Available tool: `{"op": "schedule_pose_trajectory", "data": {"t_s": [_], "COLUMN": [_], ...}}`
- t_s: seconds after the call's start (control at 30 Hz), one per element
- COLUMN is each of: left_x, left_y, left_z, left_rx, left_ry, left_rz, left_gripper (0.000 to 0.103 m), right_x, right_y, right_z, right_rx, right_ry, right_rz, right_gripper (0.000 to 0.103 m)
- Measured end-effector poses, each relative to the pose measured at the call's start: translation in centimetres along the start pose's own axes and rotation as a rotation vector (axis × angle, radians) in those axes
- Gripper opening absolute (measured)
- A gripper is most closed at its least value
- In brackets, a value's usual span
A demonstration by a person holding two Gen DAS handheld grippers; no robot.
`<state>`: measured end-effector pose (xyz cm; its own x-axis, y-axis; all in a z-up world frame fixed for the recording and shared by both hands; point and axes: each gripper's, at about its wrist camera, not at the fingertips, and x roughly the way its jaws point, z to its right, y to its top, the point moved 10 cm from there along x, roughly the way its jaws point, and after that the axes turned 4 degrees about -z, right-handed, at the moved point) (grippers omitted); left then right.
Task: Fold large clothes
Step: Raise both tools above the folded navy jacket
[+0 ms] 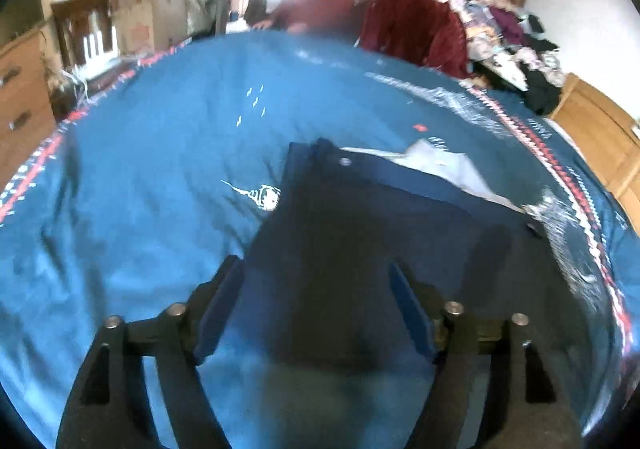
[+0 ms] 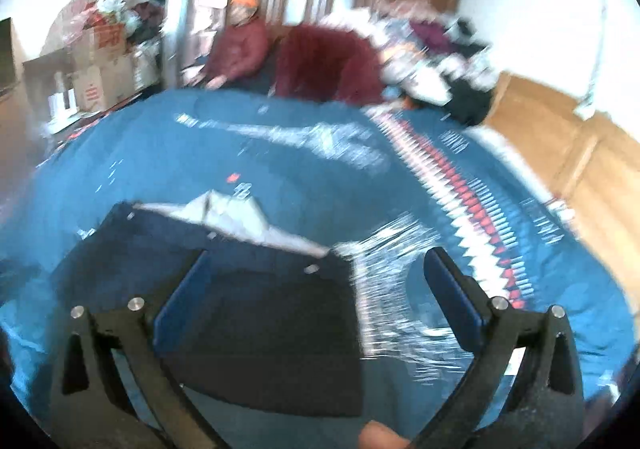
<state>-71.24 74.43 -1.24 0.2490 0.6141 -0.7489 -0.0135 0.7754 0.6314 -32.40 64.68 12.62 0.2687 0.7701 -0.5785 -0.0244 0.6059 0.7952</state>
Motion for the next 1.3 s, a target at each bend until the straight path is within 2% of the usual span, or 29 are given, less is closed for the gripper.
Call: {"op": "schedule_pose_trajectory", "data": {"t_s": [0.13, 0.27, 0.47, 0.57, 0.7, 0.8, 1.3], "left_x": [-6.1, -10.6, -14.7, -15.4, -16.2, -16.8, -17.3], "left_y": [-1.2, -1.1, -1.1, -1.0, -1.0, -1.2, -0.6], "left_z": [0.9, 1.4, 2.9, 3.5, 4.2, 5.0, 6.3], "left_rx": [-0.005, -0.017, -0.015, -0.006, 0.001, 0.003, 0.02], "left_ry": [-0.036, -0.069, -0.104, -0.11, -0.122, -0.126, -0.134], "left_rz": [0.049, 0.104, 0.155, 0.162, 0.17, 0.178, 0.18], "left_gripper": [0.084, 0.084, 0.087, 0.088, 0.089, 0.089, 0.089], "right_x": [-6.1, -11.5, -15.3, -16.0, -16.7, -17.5, -17.9], "right_y": [1.7, 3.1, 3.4, 3.4, 2.9, 2.6, 2.0], "right_z": [2.3, 4.1, 5.7, 6.5, 7.3, 7.5, 8.1], "right_rx": [0.008, -0.008, -0.029, -0.029, 0.004, 0.009, 0.021], "right_ry": [-0.11, -0.219, -0.318, -0.337, -0.298, -0.301, -0.314], "right_rz": [0.109, 0.197, 0.246, 0.253, 0.239, 0.239, 0.229], "right_gripper": [0.103, 0.103, 0.103, 0.103, 0.103, 0.103, 0.103]}}
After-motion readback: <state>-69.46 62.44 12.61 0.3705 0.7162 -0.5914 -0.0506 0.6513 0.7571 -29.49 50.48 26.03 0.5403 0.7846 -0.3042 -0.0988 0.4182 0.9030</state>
